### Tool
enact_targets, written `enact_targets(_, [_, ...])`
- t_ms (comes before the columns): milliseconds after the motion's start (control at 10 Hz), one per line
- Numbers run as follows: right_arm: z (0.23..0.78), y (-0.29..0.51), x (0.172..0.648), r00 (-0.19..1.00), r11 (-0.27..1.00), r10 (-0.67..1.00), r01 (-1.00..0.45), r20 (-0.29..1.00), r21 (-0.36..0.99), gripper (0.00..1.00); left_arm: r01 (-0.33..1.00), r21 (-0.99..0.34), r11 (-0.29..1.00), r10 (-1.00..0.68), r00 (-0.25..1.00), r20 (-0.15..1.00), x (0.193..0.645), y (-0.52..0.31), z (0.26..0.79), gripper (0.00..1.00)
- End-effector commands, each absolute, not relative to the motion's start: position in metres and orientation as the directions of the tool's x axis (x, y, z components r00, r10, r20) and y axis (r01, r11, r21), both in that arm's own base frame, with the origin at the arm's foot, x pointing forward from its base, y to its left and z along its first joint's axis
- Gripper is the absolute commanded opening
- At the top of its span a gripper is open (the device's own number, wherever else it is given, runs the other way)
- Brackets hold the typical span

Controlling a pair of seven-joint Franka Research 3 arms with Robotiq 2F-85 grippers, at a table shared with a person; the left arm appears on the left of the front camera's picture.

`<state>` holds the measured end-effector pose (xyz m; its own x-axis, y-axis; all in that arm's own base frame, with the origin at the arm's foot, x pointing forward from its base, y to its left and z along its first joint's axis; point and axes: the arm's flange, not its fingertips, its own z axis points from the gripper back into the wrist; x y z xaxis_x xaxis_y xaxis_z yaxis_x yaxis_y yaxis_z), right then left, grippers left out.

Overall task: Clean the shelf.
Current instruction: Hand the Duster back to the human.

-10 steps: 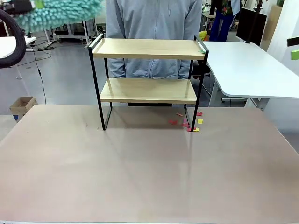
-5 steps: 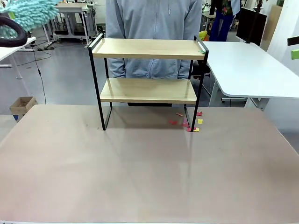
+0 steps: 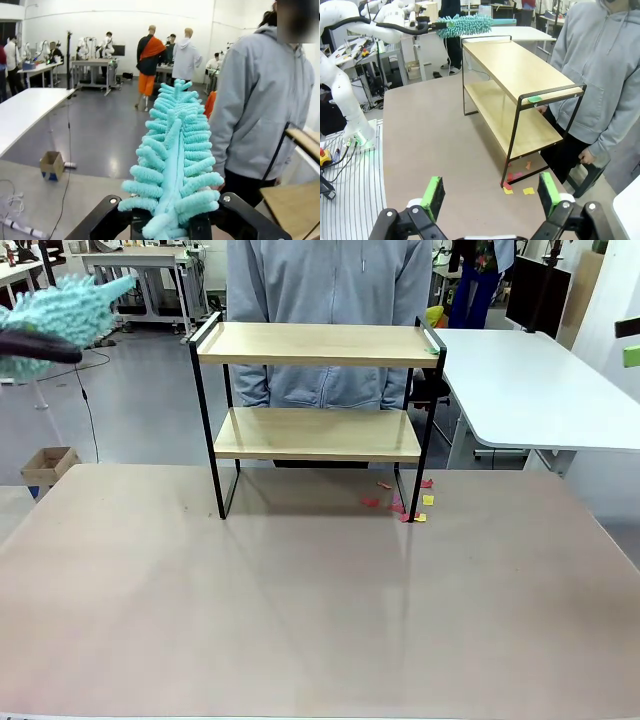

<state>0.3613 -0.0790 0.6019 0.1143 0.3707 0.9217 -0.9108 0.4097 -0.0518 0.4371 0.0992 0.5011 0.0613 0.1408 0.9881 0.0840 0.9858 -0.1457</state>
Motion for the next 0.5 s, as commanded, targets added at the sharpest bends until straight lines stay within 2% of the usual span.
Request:
enact_targets(0, [0.605, -0.078, 0.362, 0.12, 0.415, 0.355, -0.909, 0.927, -0.041, 1.0, 0.032, -0.133, 0.991, 0.131, 0.041, 0.99, 0.436, 0.058, 0.447, 0.19])
enact_targets(400, [0.605, -0.078, 0.362, 0.12, 0.415, 0.355, -0.909, 0.927, -0.041, 1.0, 0.038, -0.113, 0.993, 0.108, 0.105, 0.989, 0.41, 0.034, 0.409, 0.19])
